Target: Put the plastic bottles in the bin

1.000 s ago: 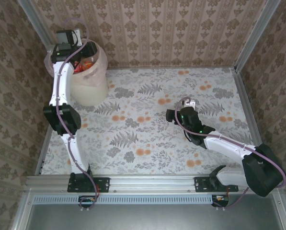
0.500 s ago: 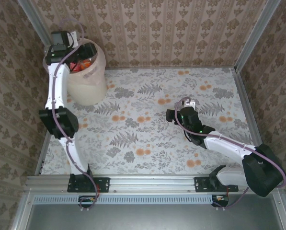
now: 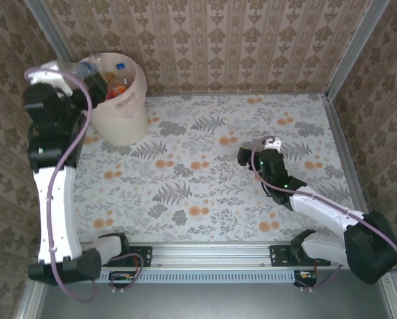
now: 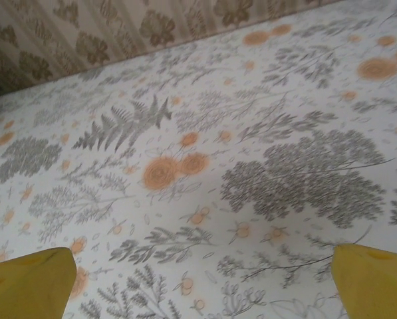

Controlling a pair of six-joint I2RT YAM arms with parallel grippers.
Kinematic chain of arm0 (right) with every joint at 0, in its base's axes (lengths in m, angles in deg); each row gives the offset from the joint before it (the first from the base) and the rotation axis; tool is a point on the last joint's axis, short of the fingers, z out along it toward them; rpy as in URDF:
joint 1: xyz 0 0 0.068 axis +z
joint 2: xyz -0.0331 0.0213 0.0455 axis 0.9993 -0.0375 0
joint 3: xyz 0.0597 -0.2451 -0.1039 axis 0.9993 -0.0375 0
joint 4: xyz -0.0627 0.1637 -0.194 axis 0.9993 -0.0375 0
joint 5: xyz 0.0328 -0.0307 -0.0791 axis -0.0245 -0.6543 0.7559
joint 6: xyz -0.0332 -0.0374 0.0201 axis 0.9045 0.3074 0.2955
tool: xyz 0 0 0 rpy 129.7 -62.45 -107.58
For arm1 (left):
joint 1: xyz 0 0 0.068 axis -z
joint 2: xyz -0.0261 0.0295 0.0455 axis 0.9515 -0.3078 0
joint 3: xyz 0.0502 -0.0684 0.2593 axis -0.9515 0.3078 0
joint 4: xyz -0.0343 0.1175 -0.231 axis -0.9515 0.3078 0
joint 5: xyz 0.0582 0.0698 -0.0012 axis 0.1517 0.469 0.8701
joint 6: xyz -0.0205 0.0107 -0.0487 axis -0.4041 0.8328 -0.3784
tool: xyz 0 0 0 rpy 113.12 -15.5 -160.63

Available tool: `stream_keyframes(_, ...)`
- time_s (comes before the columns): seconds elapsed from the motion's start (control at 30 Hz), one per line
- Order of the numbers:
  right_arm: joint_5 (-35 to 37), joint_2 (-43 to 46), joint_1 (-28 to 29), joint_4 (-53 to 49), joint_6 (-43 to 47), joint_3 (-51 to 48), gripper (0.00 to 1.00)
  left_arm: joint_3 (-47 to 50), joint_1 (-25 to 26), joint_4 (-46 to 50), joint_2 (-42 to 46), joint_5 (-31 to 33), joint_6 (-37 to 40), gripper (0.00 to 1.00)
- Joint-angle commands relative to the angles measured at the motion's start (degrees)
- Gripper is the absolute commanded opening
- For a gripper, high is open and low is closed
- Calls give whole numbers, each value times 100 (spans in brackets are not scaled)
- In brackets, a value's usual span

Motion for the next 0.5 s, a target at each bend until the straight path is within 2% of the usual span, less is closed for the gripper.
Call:
stream_keyframes(0.0, 419, 481, -310, 180, 241, -288, 100, 1001, -53, -316, 524, 1356, -516, 100)
stream_keyframes(0.2, 488, 1359, -1112, 79, 632, -735, 100, 2738, -128, -659, 1477, 2326, -998, 100)
stream_keyframes(0.37, 448, 1569, -1668, 1, 1073, -929, 100, 3641, -320, -886, 1590, 2315, -862, 100)
stream_keyframes(0.47, 365, 1447, -1981, 78, 1039, -986, 100, 4092, -334, -1113, 1446, 2584, -748, 100)
